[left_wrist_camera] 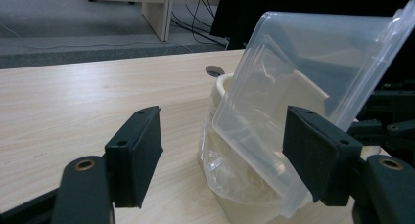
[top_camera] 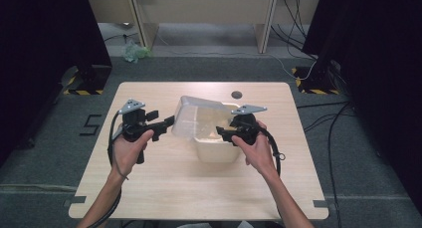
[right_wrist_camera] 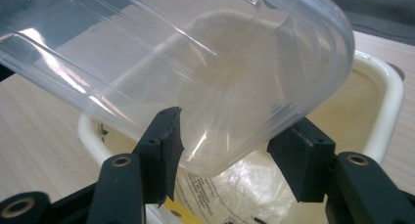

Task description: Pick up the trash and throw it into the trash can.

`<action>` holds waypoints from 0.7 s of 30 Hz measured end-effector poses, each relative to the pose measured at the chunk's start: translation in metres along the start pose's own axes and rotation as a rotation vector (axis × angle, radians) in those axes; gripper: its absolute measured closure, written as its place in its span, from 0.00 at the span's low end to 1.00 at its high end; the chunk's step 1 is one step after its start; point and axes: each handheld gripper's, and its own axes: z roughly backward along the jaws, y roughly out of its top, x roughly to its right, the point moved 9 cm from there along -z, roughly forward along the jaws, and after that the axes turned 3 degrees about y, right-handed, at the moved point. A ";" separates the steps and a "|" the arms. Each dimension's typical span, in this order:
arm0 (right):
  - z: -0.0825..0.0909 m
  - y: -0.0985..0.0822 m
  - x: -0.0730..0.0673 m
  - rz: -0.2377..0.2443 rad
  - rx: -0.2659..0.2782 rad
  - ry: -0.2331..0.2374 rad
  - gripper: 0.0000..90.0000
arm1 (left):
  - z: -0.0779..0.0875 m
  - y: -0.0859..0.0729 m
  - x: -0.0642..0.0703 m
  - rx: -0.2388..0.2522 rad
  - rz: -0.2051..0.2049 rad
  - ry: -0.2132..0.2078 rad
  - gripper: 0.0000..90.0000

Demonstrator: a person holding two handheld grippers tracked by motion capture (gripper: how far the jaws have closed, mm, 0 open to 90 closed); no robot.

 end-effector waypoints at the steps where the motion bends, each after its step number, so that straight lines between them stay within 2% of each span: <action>1: 0.000 -0.001 0.000 -0.008 -0.002 0.005 0.49 | 0.000 0.000 0.000 0.002 0.000 0.000 0.33; 5: 0.008 -0.002 0.002 -0.042 0.023 0.024 0.32 | 0.000 0.000 -0.001 0.004 0.002 0.001 0.33; 8: 0.015 -0.003 0.005 -0.045 0.052 0.010 0.28 | -0.001 -0.001 -0.001 0.001 0.002 0.001 0.33; 12: 0.021 -0.002 0.004 -0.026 0.071 0.006 0.28 | -0.003 -0.002 0.001 -0.002 0.002 -0.003 0.33; 16: 0.024 -0.002 0.009 -0.039 0.080 0.002 0.28 | -0.005 -0.003 0.002 -0.007 -0.002 -0.004 0.33; 18: 0.027 -0.002 0.015 -0.057 0.102 -0.007 0.29 | -0.005 -0.003 0.002 -0.007 -0.002 -0.004 0.33; 21: 0.031 0.000 0.020 -0.061 0.129 -0.008 0.37 | -0.005 -0.003 0.001 -0.007 0.000 -0.002 0.33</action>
